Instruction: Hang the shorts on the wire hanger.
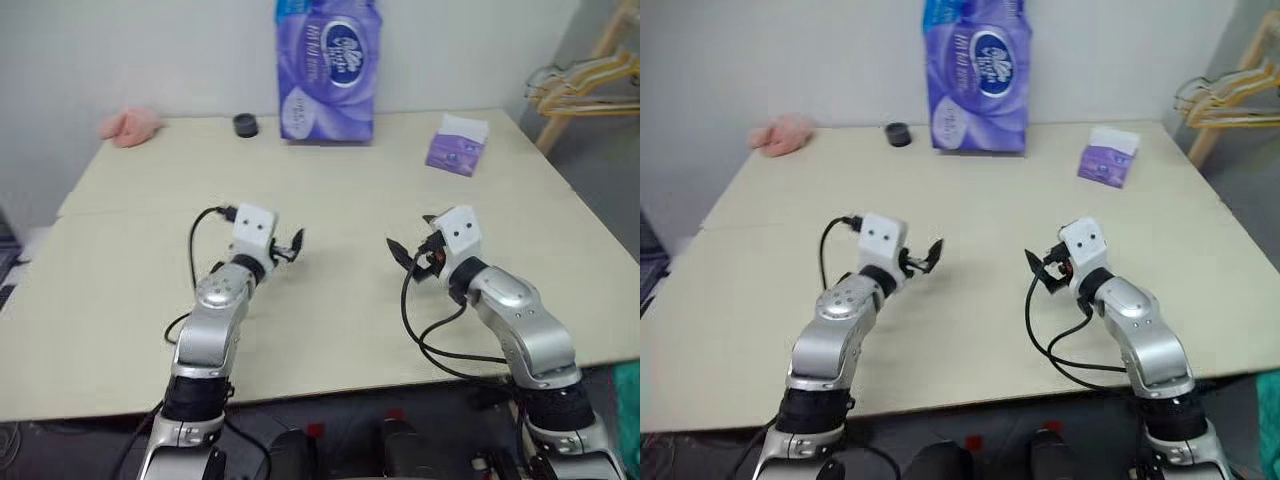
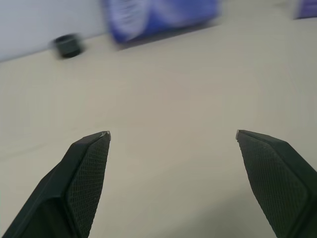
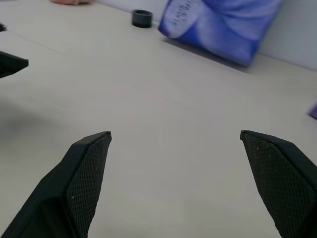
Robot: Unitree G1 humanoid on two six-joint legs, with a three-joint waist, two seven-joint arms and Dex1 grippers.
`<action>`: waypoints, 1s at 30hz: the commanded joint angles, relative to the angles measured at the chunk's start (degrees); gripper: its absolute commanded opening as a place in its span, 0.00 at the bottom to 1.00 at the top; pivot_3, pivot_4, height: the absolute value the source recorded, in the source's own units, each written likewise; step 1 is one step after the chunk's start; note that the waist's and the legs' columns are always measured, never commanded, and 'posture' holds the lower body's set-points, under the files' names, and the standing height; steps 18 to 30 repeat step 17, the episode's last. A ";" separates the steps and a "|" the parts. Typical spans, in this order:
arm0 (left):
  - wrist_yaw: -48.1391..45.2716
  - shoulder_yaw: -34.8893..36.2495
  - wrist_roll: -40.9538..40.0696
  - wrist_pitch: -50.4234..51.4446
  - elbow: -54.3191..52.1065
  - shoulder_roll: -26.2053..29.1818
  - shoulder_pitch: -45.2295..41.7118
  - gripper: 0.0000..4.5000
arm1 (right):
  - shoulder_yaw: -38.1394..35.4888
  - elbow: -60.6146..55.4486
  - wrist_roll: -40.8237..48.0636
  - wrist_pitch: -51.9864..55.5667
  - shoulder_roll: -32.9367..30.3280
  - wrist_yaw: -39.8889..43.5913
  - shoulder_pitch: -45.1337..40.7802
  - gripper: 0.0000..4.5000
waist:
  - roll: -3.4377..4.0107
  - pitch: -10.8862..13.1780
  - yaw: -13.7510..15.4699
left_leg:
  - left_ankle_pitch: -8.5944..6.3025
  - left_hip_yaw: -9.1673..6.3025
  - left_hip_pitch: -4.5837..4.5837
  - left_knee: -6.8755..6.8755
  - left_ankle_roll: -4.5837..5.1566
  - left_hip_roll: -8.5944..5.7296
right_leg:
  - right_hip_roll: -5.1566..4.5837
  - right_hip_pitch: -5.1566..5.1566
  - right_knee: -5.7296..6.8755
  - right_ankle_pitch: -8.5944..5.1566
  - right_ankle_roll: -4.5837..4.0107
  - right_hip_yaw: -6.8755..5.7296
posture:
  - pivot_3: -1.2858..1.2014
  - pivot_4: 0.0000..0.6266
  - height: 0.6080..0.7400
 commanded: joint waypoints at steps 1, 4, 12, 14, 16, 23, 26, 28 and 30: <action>5.06 3.91 0.44 -1.47 -2.25 -1.07 0.63 0.96 | 0.33 3.13 -1.00 -3.64 1.21 0.47 -2.11 0.99 | -0.08 -0.23 1.69 | 0.05 -0.10 -0.07 0.00 -0.02 0.00 | -0.01 -0.06 -0.02 0.01 -0.03 -0.11 | 0.58 0.10 1.00; 6.82 6.14 -0.23 -2.32 -1.05 -1.69 3.18 0.96 | 0.84 6.23 -1.17 -5.36 3.20 0.68 -2.89 0.99 | -0.10 -0.52 3.07 | 0.14 -0.15 -0.12 0.00 -0.03 -0.04 | -0.02 0.02 -0.07 0.11 -0.20 -0.22 | 0.59 0.09 1.00; 7.14 5.67 -1.10 -2.92 -0.53 -2.83 5.38 0.96 | 0.02 9.48 -1.51 -7.37 5.60 0.25 -3.47 0.99 | -0.15 -1.17 4.08 | 0.44 -0.31 -0.14 -0.02 -0.16 -0.02 | 0.06 0.17 -0.02 0.29 -0.51 -0.44 | 0.59 0.08 1.00; 6.90 5.38 -1.22 -3.27 -0.11 -2.82 4.89 0.96 | -0.14 9.69 -1.55 -7.67 5.66 0.19 -3.37 0.99 | -0.14 -1.27 4.08 | 0.56 -0.37 -0.12 -0.04 -0.21 -0.01 | 0.08 0.22 0.00 0.34 -0.59 -0.53 | 0.59 0.08 1.00; 5.66 4.71 -1.49 -5.00 0.26 -2.39 4.62 0.96 | -0.20 9.74 -1.82 -7.91 5.60 0.27 -3.25 0.99 | -0.14 -1.35 4.08 | 0.65 -0.45 -0.11 -0.05 -0.22 0.01 | 0.10 0.25 0.02 0.39 -0.67 -0.64 | 0.59 0.08 1.00; 5.08 4.28 -1.62 -5.16 0.19 -2.20 4.53 0.96 | -0.24 9.74 -2.00 -8.01 5.56 0.30 -3.18 0.99 | -0.14 -1.35 4.08 | 0.70 -0.51 -0.11 -0.04 -0.23 0.01 | 0.11 0.28 0.02 0.41 -0.71 -0.71 | 0.59 0.08 1.00; 5.08 4.28 -1.62 -5.16 0.19 -2.20 4.53 0.96 | -0.24 9.74 -2.00 -8.01 5.56 0.30 -3.18 0.99 | -0.14 -1.35 4.08 | 0.70 -0.51 -0.11 -0.04 -0.23 0.01 | 0.11 0.28 0.02 0.41 -0.71 -0.71 | 0.59 0.08 1.00; 5.08 4.28 -1.62 -5.16 0.19 -2.20 4.53 0.96 | -0.24 9.74 -2.00 -8.01 5.56 0.30 -3.18 0.99 | -0.14 -1.35 4.08 | 0.70 -0.51 -0.11 -0.04 -0.23 0.01 | 0.11 0.28 0.02 0.41 -0.71 -0.71 | 0.59 0.08 1.00; 5.08 4.28 -1.62 -5.16 0.19 -2.20 4.53 0.96 | -0.24 9.74 -2.00 -8.01 5.56 0.30 -3.18 0.99 | -0.14 -1.35 4.08 | 0.70 -0.51 -0.11 -0.04 -0.23 0.01 | 0.11 0.28 0.02 0.41 -0.71 -0.71 | 0.59 0.08 1.00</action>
